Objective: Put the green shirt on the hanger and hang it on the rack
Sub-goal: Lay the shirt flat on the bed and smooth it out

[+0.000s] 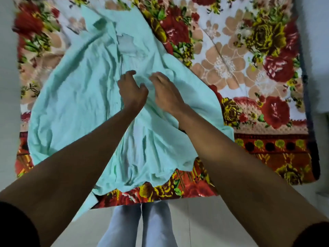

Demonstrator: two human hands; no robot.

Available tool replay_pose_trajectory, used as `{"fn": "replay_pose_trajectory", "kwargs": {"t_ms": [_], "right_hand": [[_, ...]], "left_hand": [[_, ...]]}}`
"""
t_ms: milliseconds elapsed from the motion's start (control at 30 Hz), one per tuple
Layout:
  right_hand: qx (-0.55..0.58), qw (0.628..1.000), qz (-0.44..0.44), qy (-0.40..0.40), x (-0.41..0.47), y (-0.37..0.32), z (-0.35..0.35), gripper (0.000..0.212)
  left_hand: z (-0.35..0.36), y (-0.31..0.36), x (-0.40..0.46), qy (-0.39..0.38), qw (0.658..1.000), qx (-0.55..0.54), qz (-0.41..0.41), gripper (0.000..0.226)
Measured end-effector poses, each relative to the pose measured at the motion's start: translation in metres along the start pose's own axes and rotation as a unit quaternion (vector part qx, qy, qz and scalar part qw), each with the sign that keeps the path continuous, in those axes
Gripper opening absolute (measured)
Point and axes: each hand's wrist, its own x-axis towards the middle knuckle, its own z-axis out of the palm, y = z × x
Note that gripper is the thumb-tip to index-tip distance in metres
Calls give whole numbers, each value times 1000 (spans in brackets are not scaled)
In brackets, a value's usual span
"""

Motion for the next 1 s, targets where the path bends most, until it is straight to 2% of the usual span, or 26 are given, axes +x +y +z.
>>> {"fn": "replay_pose_trajectory", "kwargs": {"t_ms": [100,167,233,300,400,467,533,567,633,700,733,767,800,867,933,1000], "right_hand": [[-40,995,-44,-75,61,-21,-4,59],[-86,989,-49,-111,94,-28,-6,64],[-129,979,-38,-155,119,-27,-5,64],[-171,964,-11,-206,133,-23,-4,62],[-213,946,4,-245,149,-20,-4,57],[-223,940,2,-258,160,-18,-4,54],[-229,934,-1,-274,167,-19,-1,49],[-228,932,-1,-283,168,-19,0,49],[-230,923,3,-308,162,-16,-2,74],[-255,903,-2,-345,150,-14,-7,108],[-269,899,-6,-346,141,-12,-7,119],[-281,903,-16,-324,129,-10,-5,122],[-283,919,-31,-274,118,-10,-1,117],[-257,957,-77,-114,88,-19,10,79],[-214,970,-111,34,57,-26,22,39],[-183,978,-90,52,30,-30,31,29]], "left_hand": [[-17,-11,36,-84,986,118,-86,68],[-25,-18,52,-141,974,136,-118,54],[-31,-24,58,-176,974,79,-119,29],[-35,-30,57,-188,974,-38,-123,29],[-39,-41,49,-188,937,-233,-179,22],[-41,-47,32,-209,919,-268,-201,28],[-46,-52,10,-254,915,-243,-197,43],[-48,-56,-2,-276,913,-228,-194,40],[-52,-63,-22,-299,906,-228,-194,30],[-61,-68,-38,-305,886,-272,-221,40],[-65,-69,-46,-310,877,-289,-225,41],[-69,-71,-55,-317,872,-300,-224,36],[-71,-72,-61,-322,869,-305,-217,32],[-75,-77,-74,-313,872,-306,-217,34],[-77,-81,-82,-285,890,-284,-213,37],[-76,-84,-93,-263,913,-237,-203,37]]}}
